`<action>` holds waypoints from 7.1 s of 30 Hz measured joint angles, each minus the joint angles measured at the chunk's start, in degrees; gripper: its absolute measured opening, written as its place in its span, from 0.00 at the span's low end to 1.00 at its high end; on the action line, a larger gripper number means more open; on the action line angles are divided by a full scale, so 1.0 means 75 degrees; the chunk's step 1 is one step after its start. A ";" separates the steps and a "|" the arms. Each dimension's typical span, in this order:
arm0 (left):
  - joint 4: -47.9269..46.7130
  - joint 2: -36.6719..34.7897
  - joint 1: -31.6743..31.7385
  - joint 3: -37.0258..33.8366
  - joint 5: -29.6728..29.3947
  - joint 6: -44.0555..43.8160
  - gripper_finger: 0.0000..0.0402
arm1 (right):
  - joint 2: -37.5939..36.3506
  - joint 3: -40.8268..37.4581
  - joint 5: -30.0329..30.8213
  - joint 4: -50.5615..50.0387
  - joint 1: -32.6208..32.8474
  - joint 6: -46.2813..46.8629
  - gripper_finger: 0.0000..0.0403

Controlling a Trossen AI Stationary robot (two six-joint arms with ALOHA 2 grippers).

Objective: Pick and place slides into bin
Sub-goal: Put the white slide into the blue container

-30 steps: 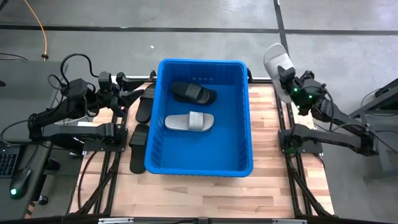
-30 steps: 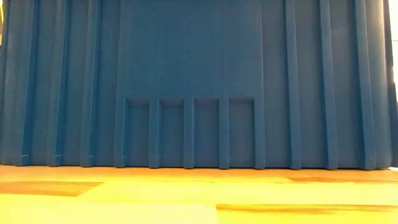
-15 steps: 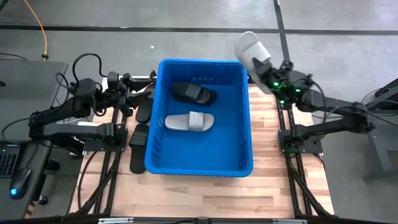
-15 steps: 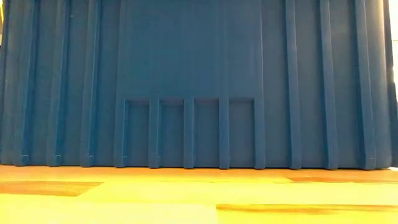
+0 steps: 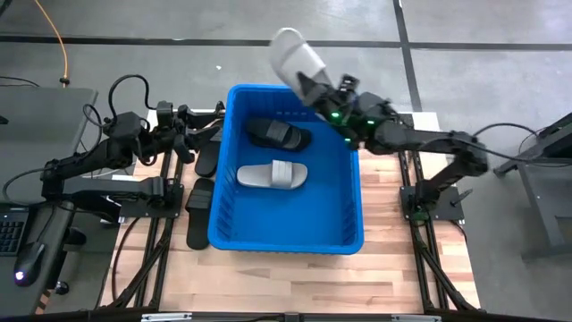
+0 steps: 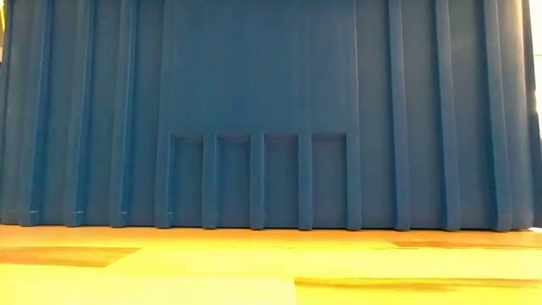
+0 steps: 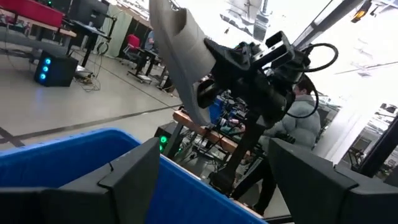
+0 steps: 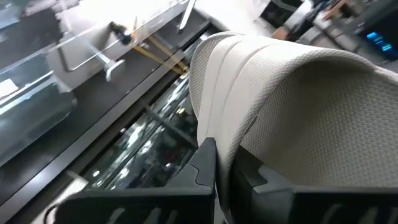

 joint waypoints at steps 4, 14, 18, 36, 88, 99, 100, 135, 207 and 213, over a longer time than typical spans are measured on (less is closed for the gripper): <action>-0.0006 0.0067 0.0000 0.0000 -0.0039 -0.0006 0.72 | 0.1117 0.1169 -0.0772 0.0121 -0.0026 0.0138 0.00; -0.0030 0.0161 0.0000 0.0003 -0.0422 0.0833 0.72 | 0.3072 0.3721 -0.2172 0.0176 -0.0026 0.0719 0.00; -0.0013 0.0162 0.0000 0.0003 -0.0442 0.1018 0.72 | 0.3320 0.4056 -0.2273 0.0223 -0.0026 0.1116 0.00; 0.0675 0.0850 0.0000 0.0003 -0.0442 0.1408 0.72 | 0.3833 0.4096 -0.2445 0.1370 0.0365 0.1806 0.00; -0.1047 -0.0291 -0.0007 0.0006 0.1522 0.1320 0.11 | 0.3341 0.4082 -0.5960 -0.0835 0.0323 0.1737 0.43; -0.1837 -0.0882 -0.0006 -0.0006 0.1184 0.0601 0.11 | 0.3243 0.4111 -0.9483 -0.2235 0.0294 0.2760 0.47; -0.1793 -0.0885 0.0003 -0.0006 0.1141 0.0600 0.11 | 0.3250 0.4111 -0.9537 -0.2366 0.0344 0.2783 0.47; -0.4673 -0.0712 0.0000 0.0000 0.7830 -0.2030 0.11 | 0.3197 0.4093 -0.9583 -0.5021 -0.0214 -0.0045 0.47; -0.5690 0.0105 0.0026 0.0023 0.6951 0.1130 0.28 | 0.2098 0.4079 -0.5231 -0.8507 0.0357 0.1298 0.00; -0.6227 0.0065 -0.0026 0.0000 0.5944 0.1519 0.57 | 0.1710 0.4135 -0.3160 -0.9487 0.0606 0.2074 0.00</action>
